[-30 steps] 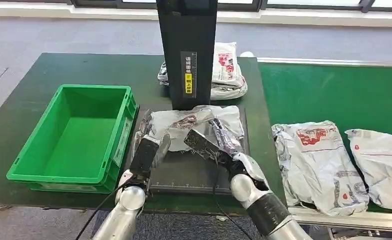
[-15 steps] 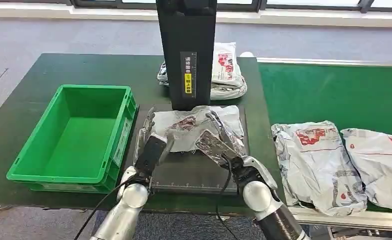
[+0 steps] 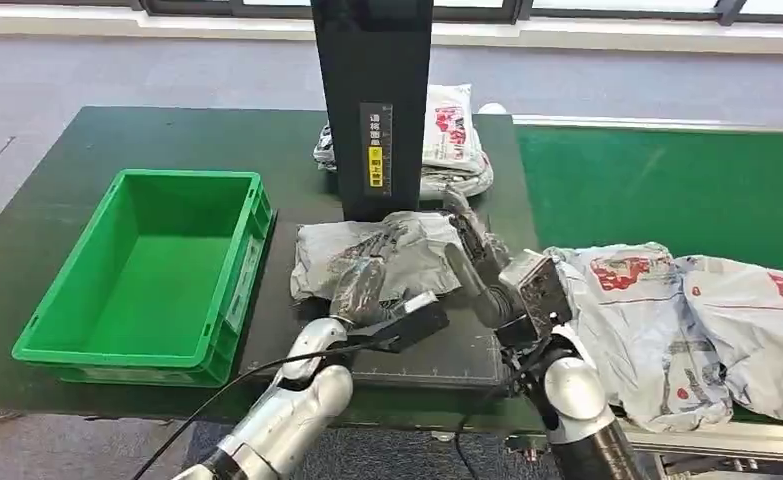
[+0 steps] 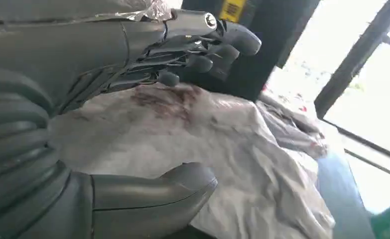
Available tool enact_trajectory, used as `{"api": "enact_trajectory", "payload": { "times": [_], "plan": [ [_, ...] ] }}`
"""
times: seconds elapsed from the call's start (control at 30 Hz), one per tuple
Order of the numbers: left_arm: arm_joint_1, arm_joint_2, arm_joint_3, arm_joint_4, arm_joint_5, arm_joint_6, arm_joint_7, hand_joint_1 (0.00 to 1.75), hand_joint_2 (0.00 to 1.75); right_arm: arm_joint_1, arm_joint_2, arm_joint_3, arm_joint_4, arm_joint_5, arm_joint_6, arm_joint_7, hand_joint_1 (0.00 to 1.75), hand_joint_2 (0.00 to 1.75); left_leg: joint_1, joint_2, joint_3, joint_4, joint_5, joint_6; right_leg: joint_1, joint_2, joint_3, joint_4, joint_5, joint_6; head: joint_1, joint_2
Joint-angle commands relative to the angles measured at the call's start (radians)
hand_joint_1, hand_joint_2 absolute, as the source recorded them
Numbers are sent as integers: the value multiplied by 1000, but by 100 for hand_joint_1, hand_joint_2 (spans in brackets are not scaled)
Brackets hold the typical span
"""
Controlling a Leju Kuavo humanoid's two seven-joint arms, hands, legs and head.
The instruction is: Moved the parcel from conveyor to table for the left to box.
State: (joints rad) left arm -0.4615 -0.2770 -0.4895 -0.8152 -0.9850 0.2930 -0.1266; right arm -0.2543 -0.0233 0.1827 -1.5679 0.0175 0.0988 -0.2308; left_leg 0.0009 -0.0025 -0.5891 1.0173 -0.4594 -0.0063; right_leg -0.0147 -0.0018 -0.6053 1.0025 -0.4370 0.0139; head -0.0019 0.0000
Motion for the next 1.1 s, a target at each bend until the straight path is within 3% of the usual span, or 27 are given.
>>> {"api": "enact_trajectory", "payload": {
  "times": [0.03, 0.07, 0.1, 0.13, 0.23, 0.4, 0.43, 0.53, 0.7, 0.93, 1.1],
  "plan": [
    [-98, 3, -111, 155, -45, -19, 12, 0, 175, 3, -17, -77, -18, -7, 8, 2, 0, 175, 1, -1, 1, -1, 0, 0, 1, -1, 2, -1, 0, -1, 0, 0],
    [-123, -8, -137, 184, -107, -28, 43, 0, 175, 3, -22, -92, -30, -8, 9, 4, 0, 175, 0, -2, 3, -2, 1, -1, 1, -2, 3, -2, 0, -1, 0, 0],
    [-143, -22, -144, 212, -125, -58, 43, 0, 175, 7, -29, -105, -41, -8, 12, 7, 0, 0, 0, -2, 1, -1, 1, 0, 1, -2, 2, -1, 0, -1, 0, 0],
    [-161, -32, -156, 238, -152, -72, 54, 0, 175, 13, -35, -118, -51, -8, 13, 7, 0, 175, 0, -3, 0, 0, 1, 0, 1, -3, 1, 0, 0, -1, 0, 0],
    [-234, -68, -203, 352, -222, -158, 77, 0, 175, 55, -60, -155, -84, -1, 30, 6, 0, 175, 0, -5, 0, 0, 1, 0, 1, -5, 1, 0, -1, 0, 0, 0],
    [-282, -72, -264, 415, -194, -261, 88, 5, 175, 75, -85, -163, -54, 11, 51, 4, 0, 175, 0, -5, 2, -1, 1, 0, 0, -4, 4, -2, 0, 0, 0, 0],
    [-294, -72, -261, 430, -149, -314, 63, 175, 175, 67, -96, -155, -28, 2, 73, -1, 0, 175, 0, -4, 1, 0, 0, 0, 0, -3, 3, -2, 0, 0, 0, 0],
    [-346, -71, -266, 502, -129, -358, 60, 175, 175, 48, -130, -136, 25, -17, 95, -17, 0, 175, 0, -2, 2, -1, 0, 0, 0, -1, 3, -2, 1, 0, 0, 0],
    [-399, -44, -300, 553, -173, -438, 90, 175, 175, 111, -167, -124, -18, -83, 126, -47, 0, 175, 0, -3, 1, -1, 0, 0, 1, -2, 2, -1, 0, 0, 0, 0],
    [-406, -38, -316, 559, -198, -441, 119, 175, 175, 114, -167, -109, -21, -92, 134, -56, 0, 175, 0, 0, 1, -1, 0, 0, 0, 1, 2, -1, 0, 0, 0, 0],
    [-420, -11, -388, 574, -290, -430, 197, 175, 175, 113, -214, -88, -22, -137, 161, -88, 0, 175, 0, 1, 2, -1, 0, 0, 0, 1, 2, -1, 1, 0, 0, 0]
  ]
}}
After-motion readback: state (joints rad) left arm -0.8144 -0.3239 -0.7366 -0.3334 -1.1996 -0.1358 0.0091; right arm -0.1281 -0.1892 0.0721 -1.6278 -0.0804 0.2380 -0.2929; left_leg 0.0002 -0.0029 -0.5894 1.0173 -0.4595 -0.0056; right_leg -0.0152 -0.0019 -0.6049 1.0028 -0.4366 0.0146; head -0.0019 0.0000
